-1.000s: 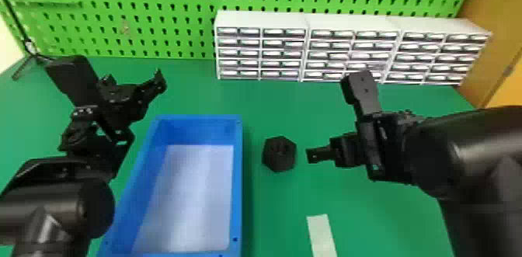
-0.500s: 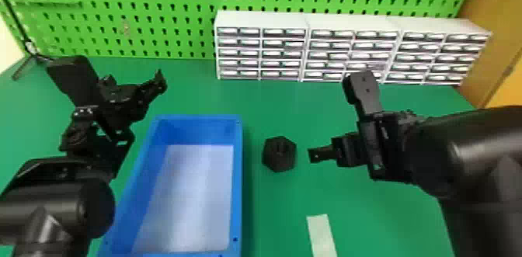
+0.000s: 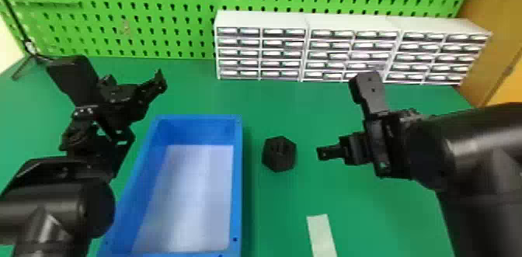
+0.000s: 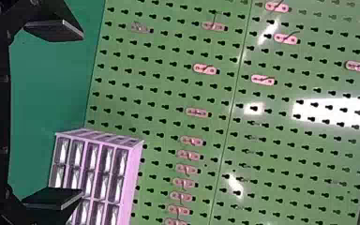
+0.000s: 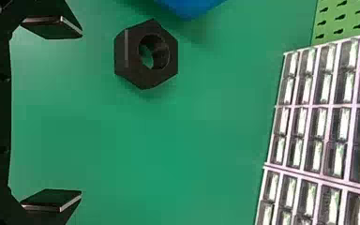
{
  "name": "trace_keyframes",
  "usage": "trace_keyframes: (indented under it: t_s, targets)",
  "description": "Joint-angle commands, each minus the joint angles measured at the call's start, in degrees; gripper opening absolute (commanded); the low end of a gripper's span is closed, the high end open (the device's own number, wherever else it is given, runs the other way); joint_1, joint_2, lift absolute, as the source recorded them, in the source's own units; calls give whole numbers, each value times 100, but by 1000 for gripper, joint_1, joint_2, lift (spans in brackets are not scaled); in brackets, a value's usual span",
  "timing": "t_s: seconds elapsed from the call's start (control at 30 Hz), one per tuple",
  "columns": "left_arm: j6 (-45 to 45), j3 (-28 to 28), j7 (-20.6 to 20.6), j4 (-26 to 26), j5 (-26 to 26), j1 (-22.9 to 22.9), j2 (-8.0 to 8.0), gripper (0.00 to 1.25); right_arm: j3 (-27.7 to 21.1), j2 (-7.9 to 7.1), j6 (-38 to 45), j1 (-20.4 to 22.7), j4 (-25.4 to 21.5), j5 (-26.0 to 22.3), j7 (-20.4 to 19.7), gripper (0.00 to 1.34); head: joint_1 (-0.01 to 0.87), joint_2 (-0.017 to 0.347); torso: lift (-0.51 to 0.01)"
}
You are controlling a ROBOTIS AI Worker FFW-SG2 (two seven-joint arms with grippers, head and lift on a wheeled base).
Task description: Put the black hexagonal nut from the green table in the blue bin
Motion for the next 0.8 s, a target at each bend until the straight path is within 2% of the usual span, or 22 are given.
trace_keyframes:
  t_s: [0.0, 0.37, 0.77]
  targets:
    - [1, -13, 0, 8, -4, -3, 0, 1138, 27, -31, 8, -127, 251, -5, 0, 1238, 692, 8, -97]
    - [1, -4, 0, 26, -4, -12, 0, 1138, 221, -146, -299, -576, 1138, -93, 0, 1238, 692, 8, -97]
    - [1, 5, 0, 26, -4, -12, 0, 1138, 370, -146, -1046, -980, 2246, -129, 70, 1238, 692, 8, -97]
